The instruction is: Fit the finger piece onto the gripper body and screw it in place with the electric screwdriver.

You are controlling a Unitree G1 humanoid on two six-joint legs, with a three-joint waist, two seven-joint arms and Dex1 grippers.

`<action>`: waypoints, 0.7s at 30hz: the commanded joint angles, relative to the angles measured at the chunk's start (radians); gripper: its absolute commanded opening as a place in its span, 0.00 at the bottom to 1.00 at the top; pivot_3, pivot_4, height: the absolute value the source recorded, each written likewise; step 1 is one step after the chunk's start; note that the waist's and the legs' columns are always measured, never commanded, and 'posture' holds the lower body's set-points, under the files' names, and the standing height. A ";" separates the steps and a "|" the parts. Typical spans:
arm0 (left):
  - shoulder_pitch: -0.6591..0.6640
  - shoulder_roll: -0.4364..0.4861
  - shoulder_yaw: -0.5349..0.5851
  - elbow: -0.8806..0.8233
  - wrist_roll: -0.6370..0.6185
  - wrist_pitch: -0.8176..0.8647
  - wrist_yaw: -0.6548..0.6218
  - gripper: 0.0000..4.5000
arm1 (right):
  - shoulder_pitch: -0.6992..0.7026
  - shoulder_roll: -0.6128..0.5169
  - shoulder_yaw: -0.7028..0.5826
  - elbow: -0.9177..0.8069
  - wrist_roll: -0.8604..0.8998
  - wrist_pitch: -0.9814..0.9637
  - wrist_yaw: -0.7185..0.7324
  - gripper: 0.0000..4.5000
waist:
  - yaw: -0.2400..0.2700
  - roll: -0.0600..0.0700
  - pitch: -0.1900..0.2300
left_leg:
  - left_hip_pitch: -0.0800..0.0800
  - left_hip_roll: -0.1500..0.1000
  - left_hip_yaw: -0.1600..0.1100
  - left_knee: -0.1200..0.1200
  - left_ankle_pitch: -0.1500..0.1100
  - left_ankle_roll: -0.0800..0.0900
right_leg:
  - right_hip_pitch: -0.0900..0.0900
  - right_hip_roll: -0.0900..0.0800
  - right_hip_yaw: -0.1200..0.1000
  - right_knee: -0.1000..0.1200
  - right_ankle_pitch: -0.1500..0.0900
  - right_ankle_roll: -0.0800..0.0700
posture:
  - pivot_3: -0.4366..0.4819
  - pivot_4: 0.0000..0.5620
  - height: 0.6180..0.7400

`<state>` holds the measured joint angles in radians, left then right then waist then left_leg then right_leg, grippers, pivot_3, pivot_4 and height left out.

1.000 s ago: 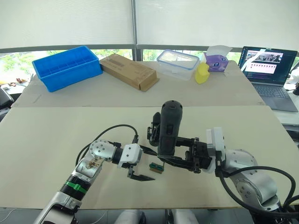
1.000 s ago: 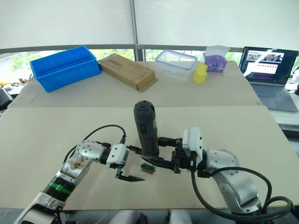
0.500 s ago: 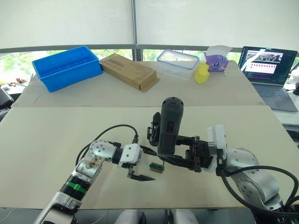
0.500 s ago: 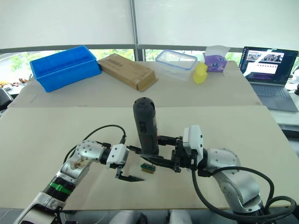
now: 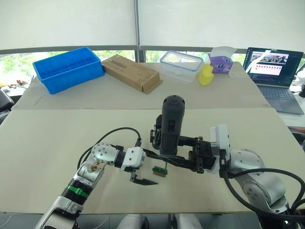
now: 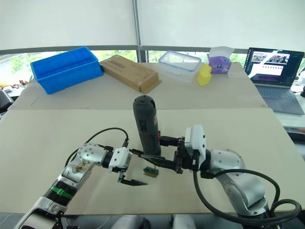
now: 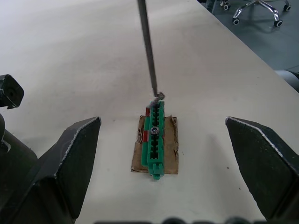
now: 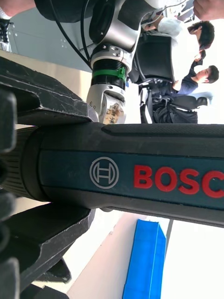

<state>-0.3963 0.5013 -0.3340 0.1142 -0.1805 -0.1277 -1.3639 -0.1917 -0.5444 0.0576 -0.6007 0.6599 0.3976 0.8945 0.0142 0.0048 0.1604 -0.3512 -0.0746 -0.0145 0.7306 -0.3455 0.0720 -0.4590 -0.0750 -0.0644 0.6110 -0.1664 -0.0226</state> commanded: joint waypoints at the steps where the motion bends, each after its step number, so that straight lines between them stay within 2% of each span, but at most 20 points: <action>1: -0.011 -0.002 -0.001 -0.028 -0.006 -0.006 0.004 1.00 | -0.017 0.002 -0.025 -0.040 0.047 -0.002 -0.006 0.43 | 0.001 0.000 0.000 | 0.000 0.000 0.000 0.000 0.000 0.000 | 0.000 0.000 0.000 0.000 0.000 0.000 | 0.48 0.27 1.00; 21: -0.011 -0.003 -0.006 -0.024 -0.003 -0.009 0.004 1.00 | -0.003 -0.029 -0.044 -0.044 0.096 0.038 -0.022 0.43 | 0.000 0.000 0.000 | 0.000 0.000 0.000 0.000 0.000 0.000 | 0.000 0.000 0.000 0.000 0.000 0.000 | 0.48 0.27 1.00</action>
<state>-0.3962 0.5013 -0.3378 0.1142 -0.1804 -0.1279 -1.3636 -0.1878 -0.5722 0.0508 -0.6001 0.7249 0.4476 0.8721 0.0147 0.0046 0.1604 -0.3513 -0.0746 -0.0146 0.7307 -0.3456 0.0722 -0.4590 -0.0751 -0.0644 0.6110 -0.1664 -0.0226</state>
